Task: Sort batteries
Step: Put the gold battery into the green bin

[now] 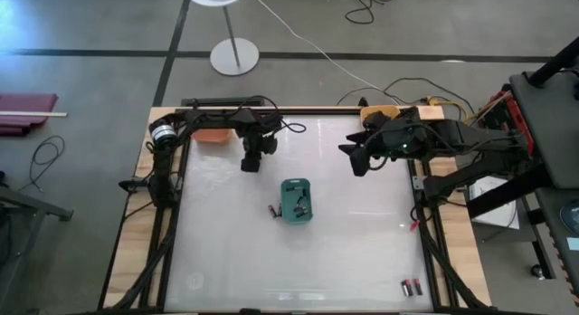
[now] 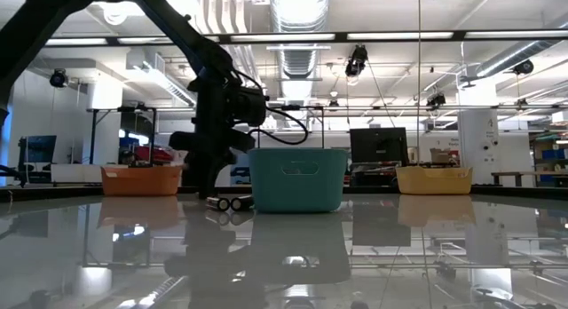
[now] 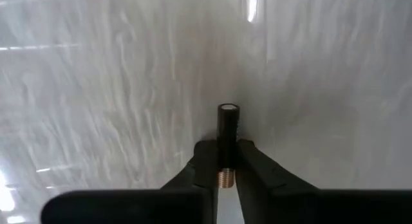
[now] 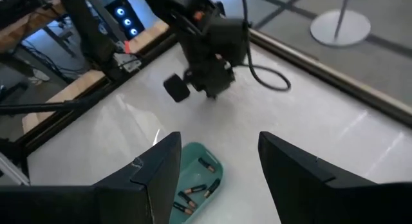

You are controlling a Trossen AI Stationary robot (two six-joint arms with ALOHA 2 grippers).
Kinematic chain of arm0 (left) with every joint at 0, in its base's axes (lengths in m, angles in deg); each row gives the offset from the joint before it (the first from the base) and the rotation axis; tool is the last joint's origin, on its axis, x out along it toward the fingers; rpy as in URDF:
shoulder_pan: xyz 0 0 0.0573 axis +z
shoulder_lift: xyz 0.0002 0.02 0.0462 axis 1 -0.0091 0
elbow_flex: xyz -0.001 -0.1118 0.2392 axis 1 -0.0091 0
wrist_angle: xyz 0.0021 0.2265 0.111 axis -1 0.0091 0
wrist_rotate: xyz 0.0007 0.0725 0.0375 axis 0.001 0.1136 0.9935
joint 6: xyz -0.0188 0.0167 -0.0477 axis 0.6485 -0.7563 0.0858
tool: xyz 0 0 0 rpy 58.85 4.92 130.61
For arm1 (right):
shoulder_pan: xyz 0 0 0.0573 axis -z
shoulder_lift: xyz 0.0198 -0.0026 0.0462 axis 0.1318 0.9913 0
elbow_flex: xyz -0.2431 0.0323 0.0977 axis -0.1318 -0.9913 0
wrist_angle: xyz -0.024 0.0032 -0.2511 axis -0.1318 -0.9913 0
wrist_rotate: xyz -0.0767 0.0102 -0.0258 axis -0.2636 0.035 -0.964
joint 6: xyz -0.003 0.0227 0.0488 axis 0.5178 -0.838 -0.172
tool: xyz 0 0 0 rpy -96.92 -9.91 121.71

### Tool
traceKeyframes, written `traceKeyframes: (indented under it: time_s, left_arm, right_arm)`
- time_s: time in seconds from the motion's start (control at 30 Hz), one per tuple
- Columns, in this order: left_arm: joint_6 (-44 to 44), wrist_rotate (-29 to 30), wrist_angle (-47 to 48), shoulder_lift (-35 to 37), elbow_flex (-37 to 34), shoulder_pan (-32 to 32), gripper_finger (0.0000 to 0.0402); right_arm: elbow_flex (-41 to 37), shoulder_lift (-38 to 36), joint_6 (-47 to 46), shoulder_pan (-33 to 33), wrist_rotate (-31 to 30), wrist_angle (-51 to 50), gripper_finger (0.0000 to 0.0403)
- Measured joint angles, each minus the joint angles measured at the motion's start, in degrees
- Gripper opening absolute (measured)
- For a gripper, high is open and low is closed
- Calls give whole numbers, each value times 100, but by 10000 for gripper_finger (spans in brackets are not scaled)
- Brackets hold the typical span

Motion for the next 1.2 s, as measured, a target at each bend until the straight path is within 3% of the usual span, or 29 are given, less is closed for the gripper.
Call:
traceKeyframes:
  time_s: [0.1,0.27,0.43,0.63,0.77,0.97,1.2]
  left_arm:
    - [232,-54,-27,33,48,2,28]
    - [633,-416,-144,343,-21,-41,8]
    - [1184,-982,-140,1120,-51,-322,7]
    - [2201,-1144,-473,1977,-61,-1130,6]
    - [3442,-1095,-975,2377,-63,-1723,7]
    - [4600,-654,-1630,2631,-54,-2386,8]
    - [4974,-613,-1738,2188,24,-2626,9]
  right_arm:
    - [211,0,318,0,-8,2,201]
    - [591,0,851,-16,-114,71,201]
    - [874,-3,1522,-50,-155,598,201]
    - [967,-1,2650,-29,-167,1491,201]
    - [967,36,3121,39,-149,2352,201]
    - [967,33,3231,38,-101,2564,201]
    - [967,33,2523,5,-99,1770,201]
